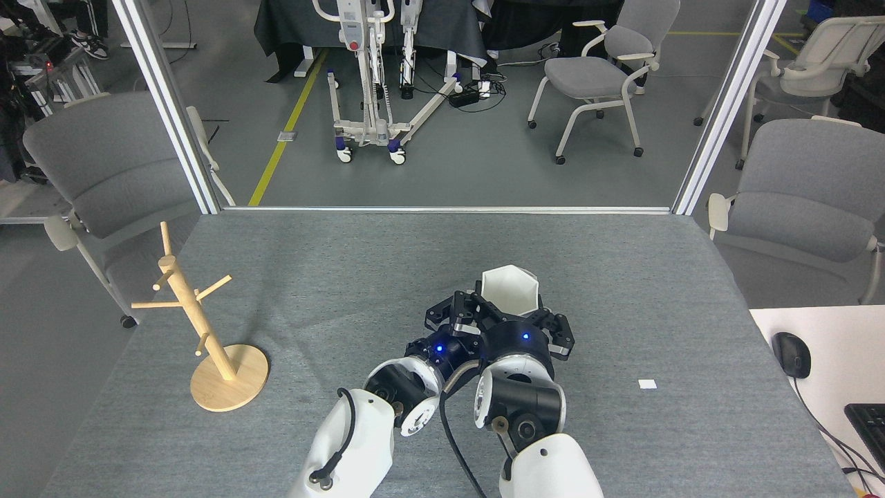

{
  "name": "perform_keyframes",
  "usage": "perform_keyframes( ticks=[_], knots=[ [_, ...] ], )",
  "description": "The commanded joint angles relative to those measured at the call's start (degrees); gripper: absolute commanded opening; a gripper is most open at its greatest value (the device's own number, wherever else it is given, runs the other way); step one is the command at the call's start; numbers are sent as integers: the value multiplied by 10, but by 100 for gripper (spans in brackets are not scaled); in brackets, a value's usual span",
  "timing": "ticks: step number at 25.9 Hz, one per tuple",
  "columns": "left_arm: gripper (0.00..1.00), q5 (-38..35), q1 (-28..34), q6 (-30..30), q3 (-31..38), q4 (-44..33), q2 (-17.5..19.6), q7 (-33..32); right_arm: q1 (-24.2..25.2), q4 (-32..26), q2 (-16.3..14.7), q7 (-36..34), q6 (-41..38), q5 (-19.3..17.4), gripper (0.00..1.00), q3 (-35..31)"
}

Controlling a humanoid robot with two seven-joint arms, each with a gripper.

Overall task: Hang cup on storage rack
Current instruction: 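Open the right gripper and pull it away from the cup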

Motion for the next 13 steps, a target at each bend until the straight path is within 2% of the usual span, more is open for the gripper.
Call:
perform_keyframes(
  ticks=[1,3,4,6,7,13],
  knots=[
    [0,-1,0,-9,0,2,1,2,-1,1,0,1,-1,0,42,25],
    [0,-1,1,-9,0,3,1,1,-1,2,-1,1,-1,0,51,22],
    [0,-1,1,-10,0,6,2,1,-1,6,-2,1,-2,0,59,22],
    [0,-1,0,-9,0,14,3,1,-1,16,-3,0,0,0,88,21],
    [0,-1,1,-9,0,18,5,1,-1,22,-4,-1,0,0,98,20],
    [0,0,1,-9,3,30,6,1,-1,29,-3,-7,-1,-2,99,17]
  ],
)
